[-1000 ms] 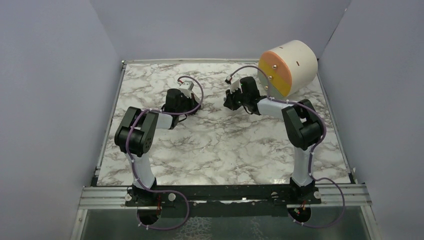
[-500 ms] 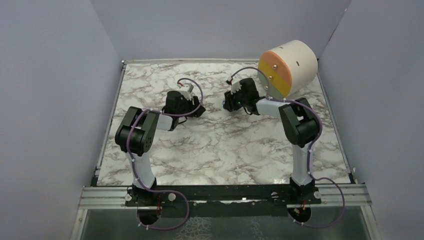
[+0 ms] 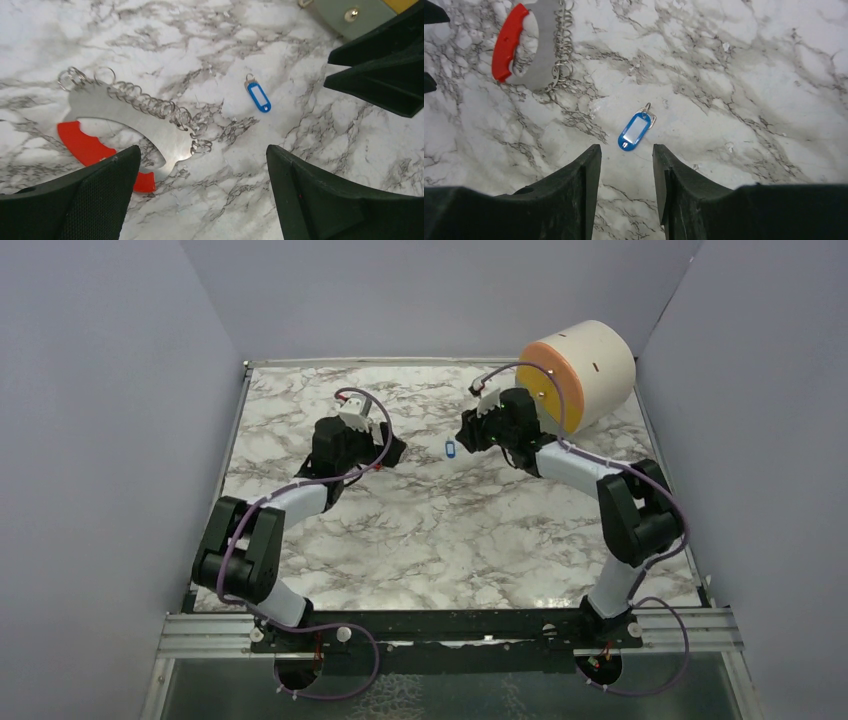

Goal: Remove the keys from the keyring

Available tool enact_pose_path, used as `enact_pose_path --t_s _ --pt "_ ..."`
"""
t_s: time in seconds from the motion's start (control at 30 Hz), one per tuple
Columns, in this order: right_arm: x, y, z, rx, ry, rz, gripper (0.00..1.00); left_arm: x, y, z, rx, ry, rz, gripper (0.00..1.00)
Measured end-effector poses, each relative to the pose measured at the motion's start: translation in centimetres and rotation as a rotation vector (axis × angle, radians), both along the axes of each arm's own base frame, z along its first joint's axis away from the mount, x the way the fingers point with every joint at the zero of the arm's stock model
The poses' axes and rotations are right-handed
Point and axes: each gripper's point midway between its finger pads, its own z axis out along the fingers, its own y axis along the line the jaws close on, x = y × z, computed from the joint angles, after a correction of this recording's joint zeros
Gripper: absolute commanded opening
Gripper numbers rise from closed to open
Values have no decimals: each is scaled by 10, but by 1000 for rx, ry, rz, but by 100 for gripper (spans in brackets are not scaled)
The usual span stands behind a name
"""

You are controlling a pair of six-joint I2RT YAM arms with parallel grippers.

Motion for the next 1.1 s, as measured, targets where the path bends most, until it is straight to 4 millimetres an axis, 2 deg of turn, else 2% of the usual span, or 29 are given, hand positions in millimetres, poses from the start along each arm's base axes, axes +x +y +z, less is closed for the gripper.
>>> enact_pose_path --t_s 0.1,0.17,0.33,0.6,0.63,0.7,0.73,0.93,1.1 --pt "-8 -6 33 27 -68 -10 43 1 9 29 19 -65 37 99" --pt "-18 -11 56 51 -119 -15 43 2 15 39 35 -76 69 99" --pt "-47 -28 94 94 -208 -38 44 -3 28 40 77 -54 127 99" --pt "-81 -57 129 132 -307 -110 45 -27 59 49 125 -86 247 99" --pt "-85 -61 130 135 -315 -124 50 -31 63 50 128 -96 262 99" --pt "-94 -70 132 144 -329 -153 84 -38 72 54 134 -115 293 99" --pt "-98 -75 134 155 -336 -173 90 -43 76 56 136 -124 308 99" --pt "-128 -111 162 215 -465 -293 91 -65 99 73 142 -179 400 99" --pt "-139 -131 193 278 -561 -377 92 -78 116 97 132 -241 481 99"
